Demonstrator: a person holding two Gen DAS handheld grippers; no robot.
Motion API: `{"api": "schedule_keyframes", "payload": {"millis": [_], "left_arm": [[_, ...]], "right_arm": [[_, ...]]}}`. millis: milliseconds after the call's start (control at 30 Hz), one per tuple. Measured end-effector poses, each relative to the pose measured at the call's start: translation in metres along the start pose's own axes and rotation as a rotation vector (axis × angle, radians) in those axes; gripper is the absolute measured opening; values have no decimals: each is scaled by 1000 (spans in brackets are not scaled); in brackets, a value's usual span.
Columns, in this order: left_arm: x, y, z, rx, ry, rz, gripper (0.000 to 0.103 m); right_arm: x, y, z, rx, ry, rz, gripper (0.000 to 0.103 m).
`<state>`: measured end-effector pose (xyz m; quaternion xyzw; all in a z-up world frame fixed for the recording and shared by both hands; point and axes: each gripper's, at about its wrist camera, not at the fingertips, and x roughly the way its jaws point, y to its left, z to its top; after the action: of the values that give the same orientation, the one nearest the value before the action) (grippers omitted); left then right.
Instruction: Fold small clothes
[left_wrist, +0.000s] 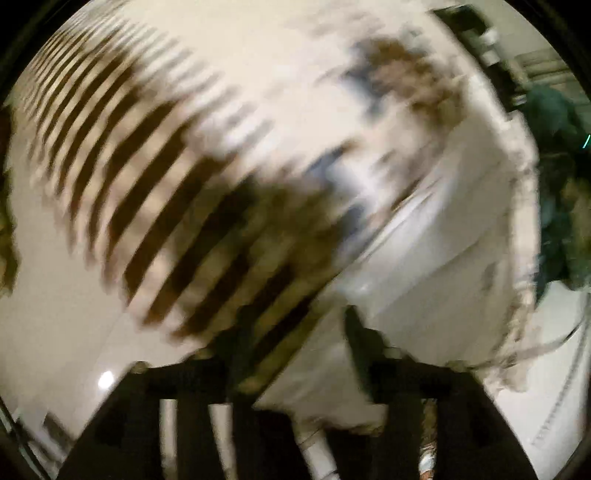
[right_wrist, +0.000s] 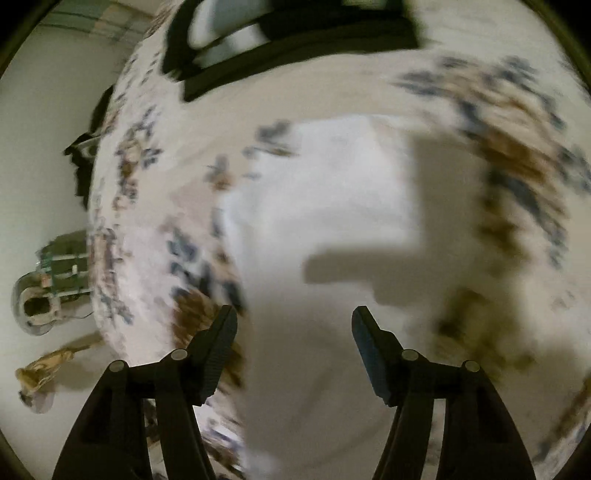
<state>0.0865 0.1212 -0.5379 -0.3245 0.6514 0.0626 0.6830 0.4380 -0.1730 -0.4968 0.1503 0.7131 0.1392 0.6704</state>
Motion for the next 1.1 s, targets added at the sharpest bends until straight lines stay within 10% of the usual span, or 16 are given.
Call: {"api": "schedule_keyframes", "payload": {"millis": [167,400,500,733,933,1100], "left_arm": [[0,-60,46,117,-43,-80,64],[49,-52,0,242,97,152,64],[67,-34,-33,263,176,255,64],[69,-3,-75,248,235,370,64],[24,-33,-46,217,114,305,64],[-2,-109,46,264,-89,89,64]], "right_arm": [[-15,-51,-72,23,28,-81,67],[53,-90,-256,123,307,27,65],[86,-88,-322,135,375,76,38],[122,-109,-434,146,581,-12,22],[67,-134,-405,214,463,113,23],[-4,-127,-307,162,207,180,60]]}}
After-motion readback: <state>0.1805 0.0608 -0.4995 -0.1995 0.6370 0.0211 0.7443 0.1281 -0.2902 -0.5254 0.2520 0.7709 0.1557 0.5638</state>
